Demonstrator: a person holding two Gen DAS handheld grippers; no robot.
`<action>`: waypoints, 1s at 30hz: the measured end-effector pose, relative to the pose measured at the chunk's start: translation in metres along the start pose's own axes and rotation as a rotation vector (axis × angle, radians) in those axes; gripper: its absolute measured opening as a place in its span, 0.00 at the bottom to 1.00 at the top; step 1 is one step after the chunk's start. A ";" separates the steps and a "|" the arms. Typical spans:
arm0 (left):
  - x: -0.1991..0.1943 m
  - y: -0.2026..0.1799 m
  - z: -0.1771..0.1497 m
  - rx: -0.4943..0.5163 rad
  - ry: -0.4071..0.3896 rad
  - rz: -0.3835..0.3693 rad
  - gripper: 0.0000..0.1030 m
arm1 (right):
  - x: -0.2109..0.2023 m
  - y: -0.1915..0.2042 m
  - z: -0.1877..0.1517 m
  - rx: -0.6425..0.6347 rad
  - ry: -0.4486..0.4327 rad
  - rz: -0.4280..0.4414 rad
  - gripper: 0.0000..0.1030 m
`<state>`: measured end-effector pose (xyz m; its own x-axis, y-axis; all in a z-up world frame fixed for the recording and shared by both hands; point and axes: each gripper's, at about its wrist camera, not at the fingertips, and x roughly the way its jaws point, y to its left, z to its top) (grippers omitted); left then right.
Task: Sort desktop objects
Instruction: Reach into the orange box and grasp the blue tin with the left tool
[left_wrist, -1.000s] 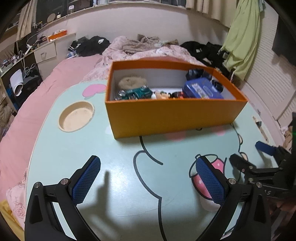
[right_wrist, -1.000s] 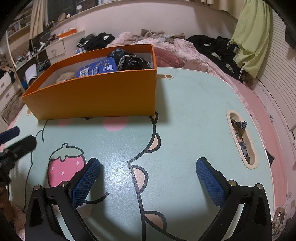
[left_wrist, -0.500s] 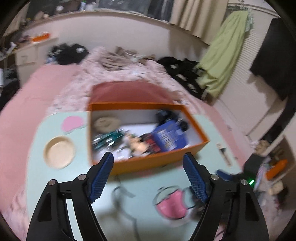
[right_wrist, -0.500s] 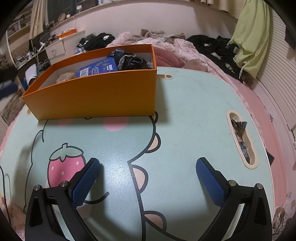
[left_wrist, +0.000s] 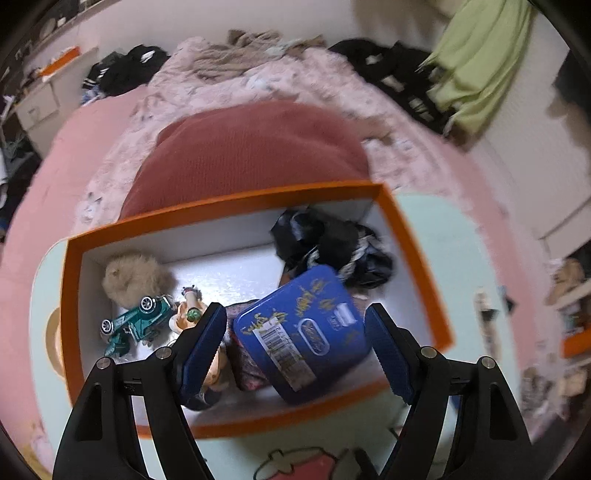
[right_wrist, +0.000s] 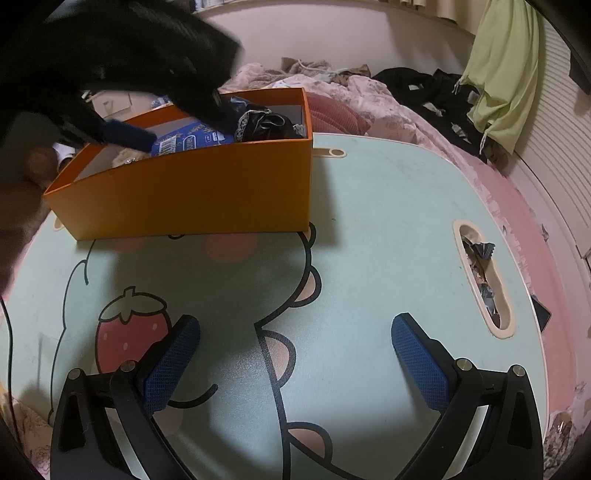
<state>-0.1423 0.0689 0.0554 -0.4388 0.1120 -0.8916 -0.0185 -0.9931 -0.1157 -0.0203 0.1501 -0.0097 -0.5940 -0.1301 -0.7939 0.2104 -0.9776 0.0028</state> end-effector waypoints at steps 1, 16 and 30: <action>0.007 -0.003 -0.003 0.001 0.015 -0.013 0.75 | 0.002 0.000 0.000 0.002 0.001 0.002 1.00; -0.013 -0.002 -0.019 0.066 -0.108 -0.192 0.21 | -0.001 -0.004 -0.004 0.007 0.000 0.008 1.00; -0.112 0.035 -0.062 0.069 -0.287 -0.470 0.21 | -0.001 -0.005 -0.004 0.010 -0.002 0.005 1.00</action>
<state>-0.0383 0.0238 0.1241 -0.5957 0.5398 -0.5948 -0.3264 -0.8393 -0.4348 -0.0174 0.1558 -0.0116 -0.5943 -0.1352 -0.7928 0.2058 -0.9785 0.0126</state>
